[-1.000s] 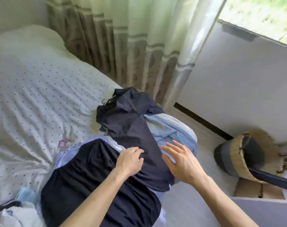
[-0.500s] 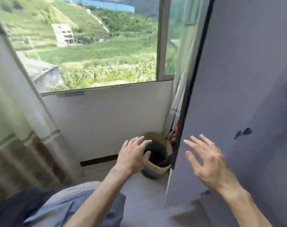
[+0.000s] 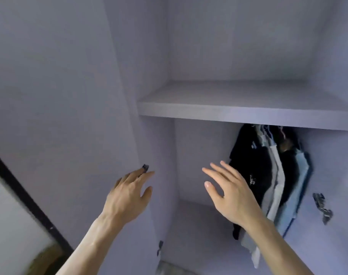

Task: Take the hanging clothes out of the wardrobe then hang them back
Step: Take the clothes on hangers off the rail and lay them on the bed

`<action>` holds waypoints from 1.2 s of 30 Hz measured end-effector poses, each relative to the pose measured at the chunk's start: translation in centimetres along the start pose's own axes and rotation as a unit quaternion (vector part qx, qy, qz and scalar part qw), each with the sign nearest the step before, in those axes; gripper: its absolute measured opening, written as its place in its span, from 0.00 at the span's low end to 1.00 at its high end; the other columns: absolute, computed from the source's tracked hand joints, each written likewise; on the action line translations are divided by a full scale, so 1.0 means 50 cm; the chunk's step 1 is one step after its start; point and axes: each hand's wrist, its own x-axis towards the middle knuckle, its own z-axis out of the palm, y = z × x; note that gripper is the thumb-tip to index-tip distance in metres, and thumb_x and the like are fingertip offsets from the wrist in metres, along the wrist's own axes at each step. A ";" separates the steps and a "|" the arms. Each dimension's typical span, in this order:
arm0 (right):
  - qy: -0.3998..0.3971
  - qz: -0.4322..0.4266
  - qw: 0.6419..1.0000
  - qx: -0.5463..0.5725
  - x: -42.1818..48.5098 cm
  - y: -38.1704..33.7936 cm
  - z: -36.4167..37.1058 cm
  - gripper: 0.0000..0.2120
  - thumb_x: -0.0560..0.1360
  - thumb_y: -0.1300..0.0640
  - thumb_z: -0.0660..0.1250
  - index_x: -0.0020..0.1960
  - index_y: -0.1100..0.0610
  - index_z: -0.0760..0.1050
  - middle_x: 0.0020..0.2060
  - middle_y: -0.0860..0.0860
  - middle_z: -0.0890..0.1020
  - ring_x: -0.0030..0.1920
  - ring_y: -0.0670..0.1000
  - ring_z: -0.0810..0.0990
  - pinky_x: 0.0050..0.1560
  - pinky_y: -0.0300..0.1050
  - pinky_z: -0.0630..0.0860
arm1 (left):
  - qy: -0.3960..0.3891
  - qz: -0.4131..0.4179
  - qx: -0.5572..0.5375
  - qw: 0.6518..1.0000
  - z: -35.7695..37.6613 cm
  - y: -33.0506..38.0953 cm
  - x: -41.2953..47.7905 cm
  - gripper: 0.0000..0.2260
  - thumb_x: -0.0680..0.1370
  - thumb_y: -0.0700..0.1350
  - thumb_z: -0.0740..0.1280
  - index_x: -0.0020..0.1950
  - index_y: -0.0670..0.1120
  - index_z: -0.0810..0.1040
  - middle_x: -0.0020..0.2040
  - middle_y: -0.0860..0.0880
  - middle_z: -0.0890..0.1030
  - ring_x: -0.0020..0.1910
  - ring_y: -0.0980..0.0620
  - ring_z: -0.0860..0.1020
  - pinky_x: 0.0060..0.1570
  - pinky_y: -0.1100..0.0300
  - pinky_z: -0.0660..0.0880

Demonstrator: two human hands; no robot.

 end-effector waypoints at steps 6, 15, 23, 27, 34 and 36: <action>0.051 0.083 0.994 -0.057 -0.026 0.096 -0.069 0.25 0.80 0.38 0.50 0.73 0.43 0.70 0.73 0.41 0.69 0.78 0.44 0.56 0.77 0.46 0.56 | -0.038 0.096 -0.036 0.994 0.064 0.094 0.119 0.22 0.83 0.54 0.57 0.78 0.61 0.60 0.78 0.58 0.60 0.77 0.52 0.59 0.73 0.54 0.60; 0.193 0.135 0.962 -0.136 0.064 0.281 -0.177 0.23 0.80 0.43 0.54 0.73 0.46 0.71 0.76 0.48 0.66 0.77 0.50 0.59 0.75 0.50 0.60 | -0.053 0.172 -0.158 0.971 0.175 0.301 0.276 0.21 0.82 0.52 0.60 0.76 0.59 0.65 0.75 0.58 0.67 0.74 0.56 0.65 0.70 0.56 0.67; 0.303 0.132 0.908 -0.256 0.211 0.479 -0.238 0.22 0.81 0.46 0.56 0.74 0.48 0.70 0.77 0.54 0.64 0.79 0.57 0.56 0.76 0.63 0.54 | -0.121 0.156 -0.236 0.951 0.292 0.475 0.397 0.22 0.82 0.52 0.61 0.76 0.56 0.64 0.74 0.55 0.69 0.70 0.53 0.70 0.65 0.53 0.73; 0.386 0.082 0.869 -0.298 0.240 0.554 -0.193 0.20 0.81 0.51 0.59 0.72 0.51 0.72 0.73 0.56 0.70 0.76 0.60 0.62 0.74 0.68 0.54 | -0.181 0.119 -0.280 0.935 0.379 0.558 0.448 0.22 0.82 0.53 0.62 0.76 0.55 0.64 0.71 0.52 0.71 0.63 0.52 0.76 0.59 0.60 0.73; 0.466 0.035 0.822 -0.326 0.279 0.615 -0.162 0.21 0.80 0.48 0.54 0.72 0.46 0.68 0.71 0.55 0.70 0.75 0.59 0.63 0.73 0.69 0.55 | -0.239 -0.008 -0.390 0.889 0.493 0.676 0.498 0.26 0.80 0.57 0.65 0.74 0.48 0.65 0.60 0.51 0.78 0.56 0.53 0.77 0.57 0.61 0.74; 0.470 0.034 0.820 -0.324 0.282 0.618 -0.161 0.21 0.80 0.47 0.54 0.72 0.46 0.68 0.71 0.55 0.70 0.75 0.58 0.62 0.73 0.68 0.54 | -0.226 -0.021 -0.396 0.890 0.509 0.699 0.508 0.27 0.79 0.57 0.66 0.73 0.47 0.65 0.57 0.51 0.79 0.55 0.52 0.77 0.57 0.59 0.75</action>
